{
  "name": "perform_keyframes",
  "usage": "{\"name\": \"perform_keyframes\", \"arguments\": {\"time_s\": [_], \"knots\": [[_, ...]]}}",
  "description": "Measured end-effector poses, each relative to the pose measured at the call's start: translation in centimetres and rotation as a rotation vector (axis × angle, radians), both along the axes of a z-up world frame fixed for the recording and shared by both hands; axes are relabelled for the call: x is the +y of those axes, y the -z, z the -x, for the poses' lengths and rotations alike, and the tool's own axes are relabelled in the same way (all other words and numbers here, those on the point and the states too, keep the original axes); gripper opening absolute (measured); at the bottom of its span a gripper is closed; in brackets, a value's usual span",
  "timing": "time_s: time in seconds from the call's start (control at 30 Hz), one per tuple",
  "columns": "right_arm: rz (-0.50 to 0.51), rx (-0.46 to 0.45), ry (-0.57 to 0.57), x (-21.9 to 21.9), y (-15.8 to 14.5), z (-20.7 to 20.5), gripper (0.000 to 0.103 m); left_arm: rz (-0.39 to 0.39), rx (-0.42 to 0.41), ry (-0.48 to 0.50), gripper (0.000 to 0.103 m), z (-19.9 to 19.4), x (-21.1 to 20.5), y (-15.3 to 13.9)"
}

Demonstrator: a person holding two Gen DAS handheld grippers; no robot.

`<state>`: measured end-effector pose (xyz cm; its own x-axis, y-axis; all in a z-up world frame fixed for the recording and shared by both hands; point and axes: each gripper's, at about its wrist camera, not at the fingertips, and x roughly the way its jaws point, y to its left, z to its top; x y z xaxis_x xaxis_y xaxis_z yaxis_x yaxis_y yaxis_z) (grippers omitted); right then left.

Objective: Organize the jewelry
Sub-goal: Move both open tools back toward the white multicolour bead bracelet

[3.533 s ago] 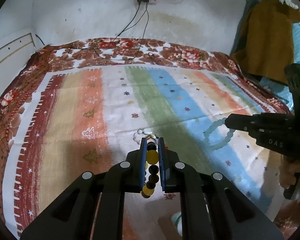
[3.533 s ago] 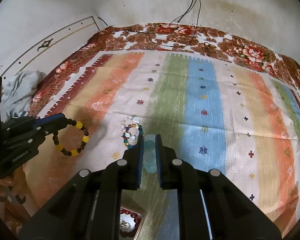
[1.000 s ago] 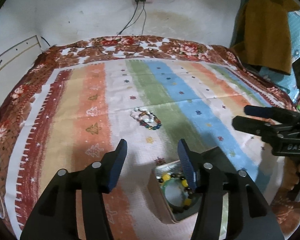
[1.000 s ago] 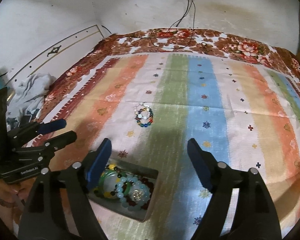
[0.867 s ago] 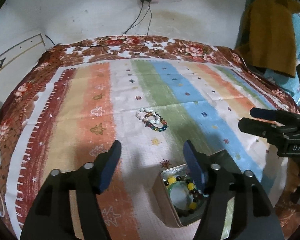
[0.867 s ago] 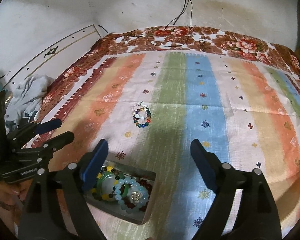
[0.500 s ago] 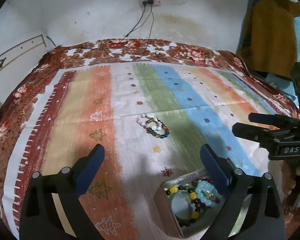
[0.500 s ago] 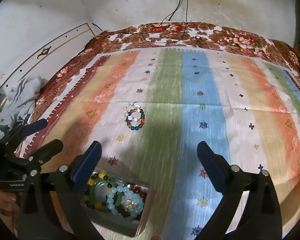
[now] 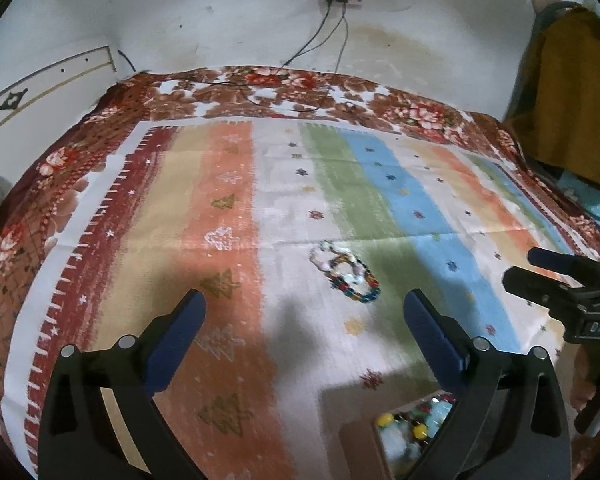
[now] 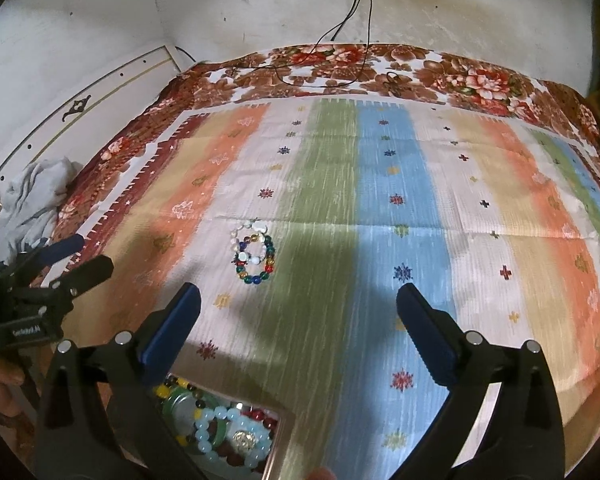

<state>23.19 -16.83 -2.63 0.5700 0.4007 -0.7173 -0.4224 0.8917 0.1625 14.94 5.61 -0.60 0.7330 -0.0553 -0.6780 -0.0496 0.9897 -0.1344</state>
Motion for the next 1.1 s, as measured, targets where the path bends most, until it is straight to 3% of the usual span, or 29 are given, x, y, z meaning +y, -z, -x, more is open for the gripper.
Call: {"name": "perform_keyframes", "arguments": {"time_s": [1.1], "knots": [[0.136, 0.083, -0.127, 4.4, 4.9, -6.9, 0.097, -0.081, 0.094, 0.025, 0.097, -8.3, 1.4, 3.7]]}}
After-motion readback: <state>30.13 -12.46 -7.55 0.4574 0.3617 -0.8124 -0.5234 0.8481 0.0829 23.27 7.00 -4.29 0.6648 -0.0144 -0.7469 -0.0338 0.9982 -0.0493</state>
